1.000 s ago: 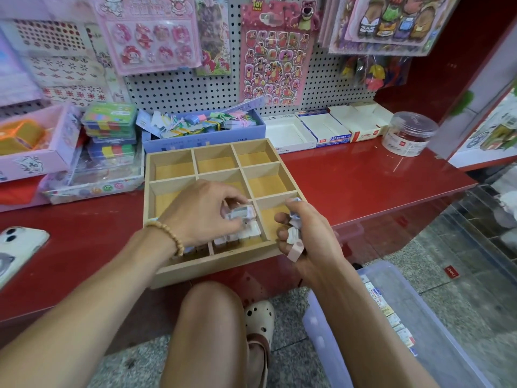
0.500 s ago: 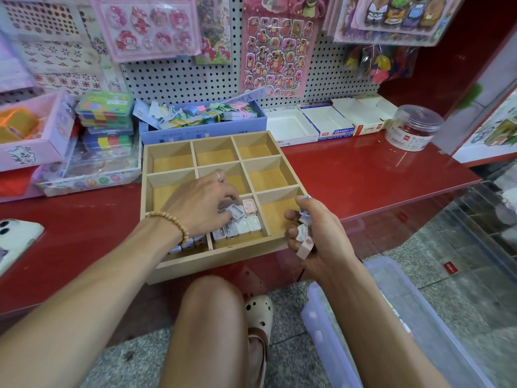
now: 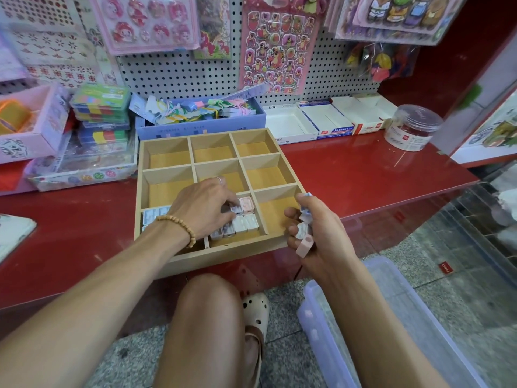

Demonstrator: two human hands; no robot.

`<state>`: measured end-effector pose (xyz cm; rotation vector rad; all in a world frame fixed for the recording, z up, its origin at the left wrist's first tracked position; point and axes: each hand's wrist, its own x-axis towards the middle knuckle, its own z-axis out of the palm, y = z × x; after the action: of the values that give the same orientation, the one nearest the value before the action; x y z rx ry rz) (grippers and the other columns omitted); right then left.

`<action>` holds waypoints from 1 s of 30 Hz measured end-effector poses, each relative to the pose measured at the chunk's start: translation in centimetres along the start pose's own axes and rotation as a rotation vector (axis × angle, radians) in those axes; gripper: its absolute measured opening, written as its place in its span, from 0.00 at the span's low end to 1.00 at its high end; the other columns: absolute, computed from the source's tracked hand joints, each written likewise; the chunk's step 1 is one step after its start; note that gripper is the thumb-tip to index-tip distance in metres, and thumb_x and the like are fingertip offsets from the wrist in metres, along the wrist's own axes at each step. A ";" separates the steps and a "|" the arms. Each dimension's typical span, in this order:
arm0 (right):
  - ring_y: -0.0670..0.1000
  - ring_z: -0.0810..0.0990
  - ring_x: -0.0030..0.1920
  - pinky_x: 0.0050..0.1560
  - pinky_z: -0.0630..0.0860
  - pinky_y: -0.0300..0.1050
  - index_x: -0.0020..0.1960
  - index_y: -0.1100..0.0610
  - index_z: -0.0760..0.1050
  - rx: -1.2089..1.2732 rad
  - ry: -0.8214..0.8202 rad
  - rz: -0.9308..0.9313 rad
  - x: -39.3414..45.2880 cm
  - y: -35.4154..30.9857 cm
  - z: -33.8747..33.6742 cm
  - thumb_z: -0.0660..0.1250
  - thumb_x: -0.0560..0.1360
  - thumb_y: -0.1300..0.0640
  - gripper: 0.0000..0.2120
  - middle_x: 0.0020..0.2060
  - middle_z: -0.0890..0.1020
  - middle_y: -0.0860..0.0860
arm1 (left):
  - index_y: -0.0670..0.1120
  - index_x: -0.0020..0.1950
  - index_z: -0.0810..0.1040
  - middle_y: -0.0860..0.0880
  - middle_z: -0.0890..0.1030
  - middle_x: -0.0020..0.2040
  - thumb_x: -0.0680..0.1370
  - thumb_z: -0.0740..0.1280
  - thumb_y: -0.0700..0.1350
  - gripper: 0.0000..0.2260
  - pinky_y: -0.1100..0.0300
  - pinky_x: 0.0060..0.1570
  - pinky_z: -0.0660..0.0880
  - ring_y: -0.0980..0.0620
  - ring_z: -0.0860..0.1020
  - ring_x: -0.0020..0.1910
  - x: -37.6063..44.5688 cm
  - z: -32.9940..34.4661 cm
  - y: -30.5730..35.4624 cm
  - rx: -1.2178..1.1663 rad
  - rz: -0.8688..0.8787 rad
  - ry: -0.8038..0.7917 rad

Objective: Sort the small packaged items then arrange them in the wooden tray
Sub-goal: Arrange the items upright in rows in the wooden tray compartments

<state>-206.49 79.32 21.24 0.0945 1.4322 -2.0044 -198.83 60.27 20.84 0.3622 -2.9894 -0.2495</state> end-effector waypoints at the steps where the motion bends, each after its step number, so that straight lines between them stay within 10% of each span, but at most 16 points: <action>1: 0.47 0.70 0.26 0.25 0.64 0.39 0.51 0.55 0.73 0.011 -0.007 0.002 0.0 0.0 0.1 0.64 0.80 0.57 0.02 0.35 0.77 0.52 | 0.54 0.61 0.80 0.54 0.73 0.47 0.77 0.68 0.52 0.13 0.57 0.43 0.73 0.54 0.73 0.47 0.1 0.1 0.0 -0.009 -0.004 0.000; 8: 0.47 0.69 0.26 0.24 0.64 0.39 0.51 0.55 0.71 0.111 -0.022 0.070 0.5 0.1 1.2 0.64 0.80 0.56 0.03 0.33 0.76 0.51 | 0.51 0.49 0.83 0.57 0.76 0.38 0.71 0.75 0.50 0.08 0.58 0.42 0.73 0.56 0.74 0.38 -1.5 -1.5 2.4 -0.431 0.057 0.211; 13: 0.57 0.75 0.34 0.38 0.75 0.47 0.61 0.67 0.73 0.191 -0.042 0.155 0.6 0.6 2.2 0.67 0.76 0.55 0.19 0.42 0.75 0.60 | 0.53 0.50 0.84 0.52 0.78 0.43 0.66 0.80 0.49 0.13 0.68 0.40 0.71 0.54 0.77 0.38 -3.2 -2.5 5.9 -0.718 0.169 0.052; 19: 0.55 0.74 0.27 0.29 0.76 0.47 0.59 0.66 0.73 0.133 -0.007 0.063 0.2 0.6 2.6 0.66 0.77 0.57 0.15 0.34 0.72 0.57 | 0.48 0.44 0.84 0.52 0.78 0.38 0.70 0.76 0.47 0.05 0.55 0.39 0.75 0.51 0.77 0.37 -3.5 -2.4 6.9 -0.793 0.133 -0.024; 23: 0.57 0.79 0.37 0.41 0.77 0.52 0.57 0.66 0.74 0.043 0.073 -0.013 -0.2 0.1 2.4 0.66 0.77 0.59 0.12 0.43 0.78 0.59 | 0.45 0.45 0.84 0.43 0.83 0.40 0.72 0.76 0.39 0.04 0.65 0.34 0.72 0.55 0.76 0.35 -3.7 -3.4 6.5 -1.072 0.013 -0.057; 30: 0.48 0.70 0.28 0.25 0.65 0.40 0.53 0.56 0.74 -0.058 0.033 -0.062 -1.0 0.1 1.6 0.64 0.79 0.59 0.04 0.39 0.76 0.53 | 0.47 0.47 0.81 0.47 0.82 0.32 0.75 0.66 0.35 0.08 0.57 0.36 0.78 0.55 0.80 0.32 -3.1 -3.3 3.4 -0.929 -0.345 0.043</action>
<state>-205.21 78.40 22.20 0.0596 1.5299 -2.0181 -196.13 63.82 24.31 0.7146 -2.3790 -1.5265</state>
